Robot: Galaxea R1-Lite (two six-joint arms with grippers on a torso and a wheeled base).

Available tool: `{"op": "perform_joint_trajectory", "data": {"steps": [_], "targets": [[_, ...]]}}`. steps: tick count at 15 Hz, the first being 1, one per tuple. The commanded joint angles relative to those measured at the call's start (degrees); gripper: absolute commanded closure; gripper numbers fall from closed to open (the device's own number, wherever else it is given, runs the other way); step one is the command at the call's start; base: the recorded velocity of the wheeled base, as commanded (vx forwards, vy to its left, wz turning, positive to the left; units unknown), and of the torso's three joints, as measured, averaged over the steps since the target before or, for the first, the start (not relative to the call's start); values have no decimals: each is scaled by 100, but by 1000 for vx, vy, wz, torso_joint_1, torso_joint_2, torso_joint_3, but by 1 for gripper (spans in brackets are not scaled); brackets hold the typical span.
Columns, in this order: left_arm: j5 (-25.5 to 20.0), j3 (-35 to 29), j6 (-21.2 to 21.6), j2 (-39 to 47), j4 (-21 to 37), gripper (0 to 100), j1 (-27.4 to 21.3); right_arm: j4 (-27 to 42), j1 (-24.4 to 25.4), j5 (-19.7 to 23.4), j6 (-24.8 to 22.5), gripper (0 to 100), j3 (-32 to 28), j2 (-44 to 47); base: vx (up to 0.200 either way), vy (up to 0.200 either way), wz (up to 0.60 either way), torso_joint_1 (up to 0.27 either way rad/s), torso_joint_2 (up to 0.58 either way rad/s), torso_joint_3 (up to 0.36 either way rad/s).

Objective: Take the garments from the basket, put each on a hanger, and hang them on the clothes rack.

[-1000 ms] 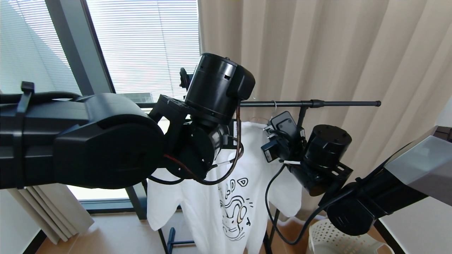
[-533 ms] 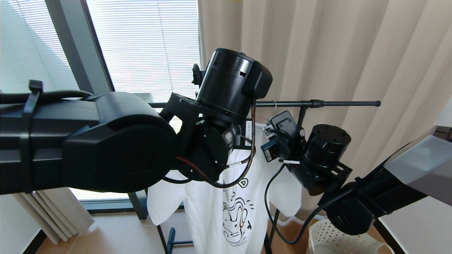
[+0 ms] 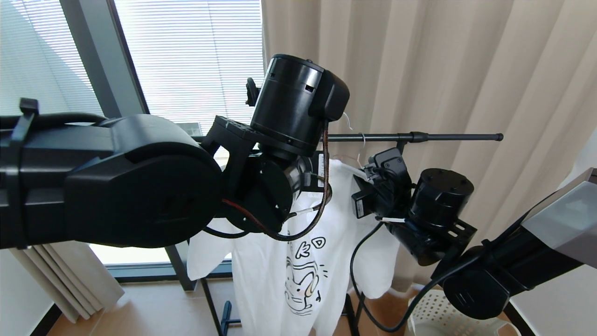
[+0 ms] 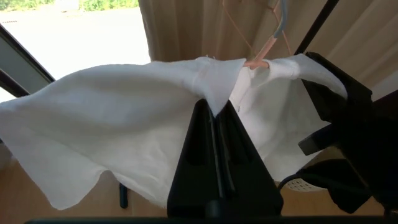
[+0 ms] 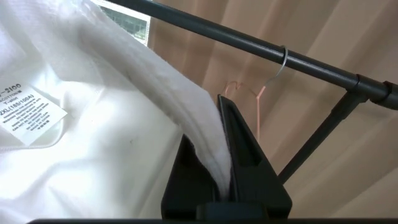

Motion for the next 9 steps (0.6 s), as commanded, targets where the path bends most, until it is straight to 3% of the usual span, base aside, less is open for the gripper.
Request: {"op": "perform_joint_trajectory", "data": {"steps": [1,9], "targets": [[3,-19,21,65,-11,100,-62,-4,-2,-6,9,100,78,-41,0,0,0,0,0,0],[3,69,83,109,-3,100,-141,14,50,-6,194,100,69,-33,0,0,0,0,0,0]]}}
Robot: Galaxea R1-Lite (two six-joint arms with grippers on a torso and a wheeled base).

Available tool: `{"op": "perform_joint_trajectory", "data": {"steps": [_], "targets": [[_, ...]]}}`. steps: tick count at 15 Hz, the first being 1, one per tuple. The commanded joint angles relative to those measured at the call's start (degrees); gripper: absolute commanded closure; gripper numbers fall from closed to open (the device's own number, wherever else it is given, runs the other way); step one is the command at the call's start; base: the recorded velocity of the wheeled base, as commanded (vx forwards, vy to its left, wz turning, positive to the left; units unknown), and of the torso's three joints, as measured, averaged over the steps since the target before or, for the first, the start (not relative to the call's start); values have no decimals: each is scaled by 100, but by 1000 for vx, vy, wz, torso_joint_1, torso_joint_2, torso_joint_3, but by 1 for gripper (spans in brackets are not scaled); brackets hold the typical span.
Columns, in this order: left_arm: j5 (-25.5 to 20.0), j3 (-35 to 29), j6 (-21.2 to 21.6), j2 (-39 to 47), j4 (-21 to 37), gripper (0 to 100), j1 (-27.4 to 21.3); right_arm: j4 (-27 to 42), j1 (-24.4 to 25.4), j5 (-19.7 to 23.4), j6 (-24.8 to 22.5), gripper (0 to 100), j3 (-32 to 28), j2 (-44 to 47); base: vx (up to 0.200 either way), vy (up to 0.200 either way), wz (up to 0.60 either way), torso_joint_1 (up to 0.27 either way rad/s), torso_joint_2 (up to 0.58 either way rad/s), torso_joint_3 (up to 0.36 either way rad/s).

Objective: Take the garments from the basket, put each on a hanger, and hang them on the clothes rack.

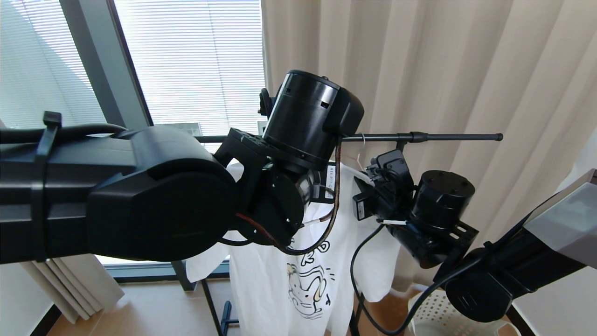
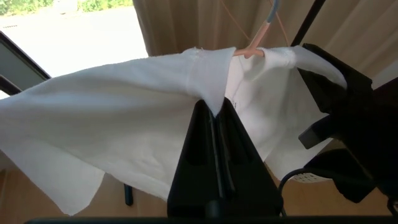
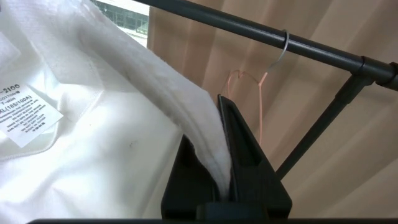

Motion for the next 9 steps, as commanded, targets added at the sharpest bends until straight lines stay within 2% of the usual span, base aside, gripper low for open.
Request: {"op": "perform_joint_trajectory", "data": {"steps": [1,9], "targets": [[6,1,17,13,1,100,-3,-6,39,-5,5,100,-12,-4,0,0,0,0,0,0],[-3,9,192,57,-8,100,-3,-58,57,4,5,100,-3,-31,0,0,0,0,0,0]]}}
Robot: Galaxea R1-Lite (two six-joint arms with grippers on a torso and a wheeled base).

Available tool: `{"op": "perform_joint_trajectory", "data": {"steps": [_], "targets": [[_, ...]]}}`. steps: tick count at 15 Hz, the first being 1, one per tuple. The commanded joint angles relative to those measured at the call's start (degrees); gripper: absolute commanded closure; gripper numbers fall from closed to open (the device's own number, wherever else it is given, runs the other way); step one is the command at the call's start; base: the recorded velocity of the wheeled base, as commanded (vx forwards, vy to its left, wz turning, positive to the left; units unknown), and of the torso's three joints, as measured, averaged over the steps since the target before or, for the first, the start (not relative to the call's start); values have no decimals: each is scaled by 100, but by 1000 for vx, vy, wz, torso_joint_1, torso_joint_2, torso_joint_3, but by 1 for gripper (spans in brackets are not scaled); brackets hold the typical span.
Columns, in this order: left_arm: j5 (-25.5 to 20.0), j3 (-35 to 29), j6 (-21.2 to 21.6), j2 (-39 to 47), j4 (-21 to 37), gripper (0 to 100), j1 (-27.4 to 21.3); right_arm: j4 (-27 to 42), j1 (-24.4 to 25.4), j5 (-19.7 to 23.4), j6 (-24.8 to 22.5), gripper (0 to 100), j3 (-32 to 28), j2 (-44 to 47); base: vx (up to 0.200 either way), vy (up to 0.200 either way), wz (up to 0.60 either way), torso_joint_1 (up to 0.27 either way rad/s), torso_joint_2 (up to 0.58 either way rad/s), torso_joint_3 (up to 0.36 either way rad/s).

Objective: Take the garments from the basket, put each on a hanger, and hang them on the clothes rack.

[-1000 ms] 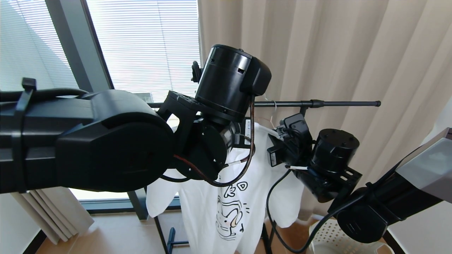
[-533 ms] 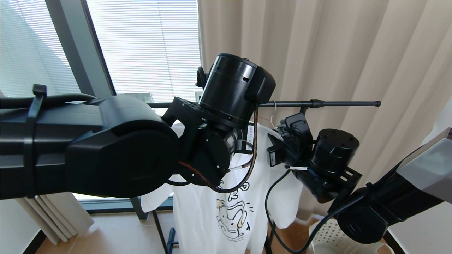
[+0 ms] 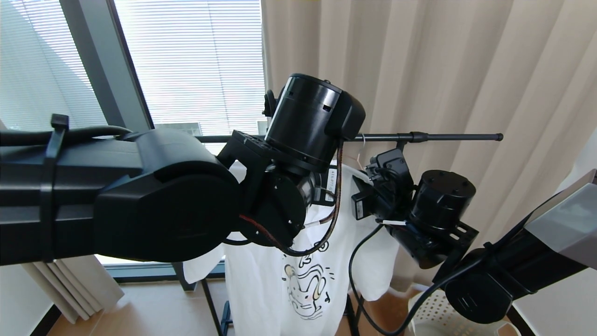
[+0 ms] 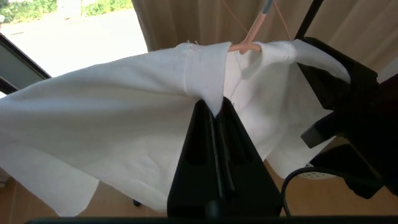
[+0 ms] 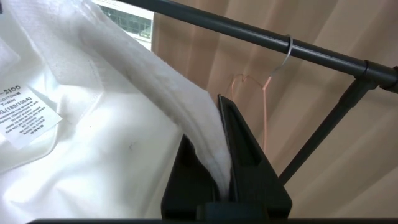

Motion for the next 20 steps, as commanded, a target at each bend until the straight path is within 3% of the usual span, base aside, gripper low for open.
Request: {"op": "perform_joint_trajectory", "data": {"steps": [1,4,5,10,14,20], "targets": [[3,12,7,20,2,100,-1,-4,2,1,-3,100,1,-9,0,0,0,0,0,0],[3,65,51,20,-7,100,-1,-12,2,1,-3,100,1,-26,0,0,0,0,0,0],[3,82,60,20,-7,0,-1,-12,2,1,-3,100,10,-44,0,0,0,0,0,0],[3,416,43,-33,-24,0,-19,-4,2,1,-12,100,18,-79,0,0,0,0,0,0],[3,742,69,-543,-24,0,-19,14,-7,28,-12,100,45,-132,0,0,0,0,0,0],[-50,1902,95,-1668,-68,0,755,-12,-42,239,-30,100,273,-246,0,0,0,0,0,0]]}}
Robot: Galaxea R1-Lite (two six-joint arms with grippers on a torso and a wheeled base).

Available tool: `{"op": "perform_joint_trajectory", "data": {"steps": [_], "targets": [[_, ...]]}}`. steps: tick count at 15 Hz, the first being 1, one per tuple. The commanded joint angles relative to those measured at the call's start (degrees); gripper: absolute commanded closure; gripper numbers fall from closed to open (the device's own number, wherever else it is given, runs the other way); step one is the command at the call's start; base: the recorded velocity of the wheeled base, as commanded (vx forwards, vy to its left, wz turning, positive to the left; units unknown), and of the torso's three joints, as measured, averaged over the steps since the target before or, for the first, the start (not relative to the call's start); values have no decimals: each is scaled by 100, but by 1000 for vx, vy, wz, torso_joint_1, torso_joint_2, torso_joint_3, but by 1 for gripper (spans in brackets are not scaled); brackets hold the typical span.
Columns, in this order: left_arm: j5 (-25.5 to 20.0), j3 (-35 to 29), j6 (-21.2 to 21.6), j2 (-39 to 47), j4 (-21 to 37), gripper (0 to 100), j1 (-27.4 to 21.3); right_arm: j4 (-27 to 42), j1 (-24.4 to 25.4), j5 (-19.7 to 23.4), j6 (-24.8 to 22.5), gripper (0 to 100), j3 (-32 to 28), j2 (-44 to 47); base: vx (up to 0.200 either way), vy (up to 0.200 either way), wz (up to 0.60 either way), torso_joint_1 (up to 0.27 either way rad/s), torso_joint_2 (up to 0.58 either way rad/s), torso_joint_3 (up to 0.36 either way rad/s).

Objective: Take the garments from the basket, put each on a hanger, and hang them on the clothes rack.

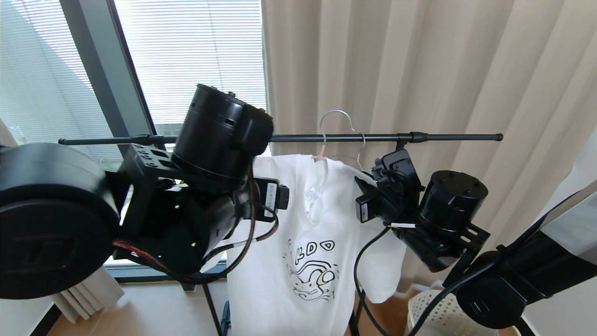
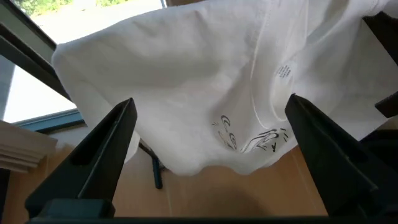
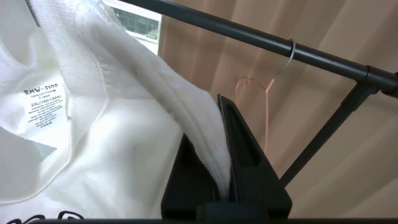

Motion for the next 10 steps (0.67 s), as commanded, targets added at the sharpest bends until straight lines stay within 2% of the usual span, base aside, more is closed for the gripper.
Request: {"op": "perform_joint_trajectory", "data": {"steps": [1,3,5,6,7,8,10], "targets": [[-81,436,28,-501,-60,0,364,-4,-2,10,-2,100,33,-57,0,0,0,0,0,0],[-573,1043,239,-721,-403,0,944,-4,-2,115,-2,100,104,-118,0,0,0,0,0,0],[-1373,1799,696,-914,-1132,0,1674,-4,-2,133,-2,100,148,-188,0,0,0,0,0,0],[-1645,2027,845,-976,-1396,0,1884,-4,-2,150,-2,100,148,-197,0,0,0,0,0,0],[-2357,2598,1258,-1143,-2020,0,2447,-4,-11,203,-2,100,174,-197,0,0,0,0,0,0],[-2832,2950,1478,-1160,-2424,0,2851,-4,-19,265,-11,100,192,-197,0,0,0,0,0,0],[-3280,3257,1566,-1125,-2890,0,3335,-4,-28,300,-11,100,218,-197,0,0,0,0,0,0]]}}
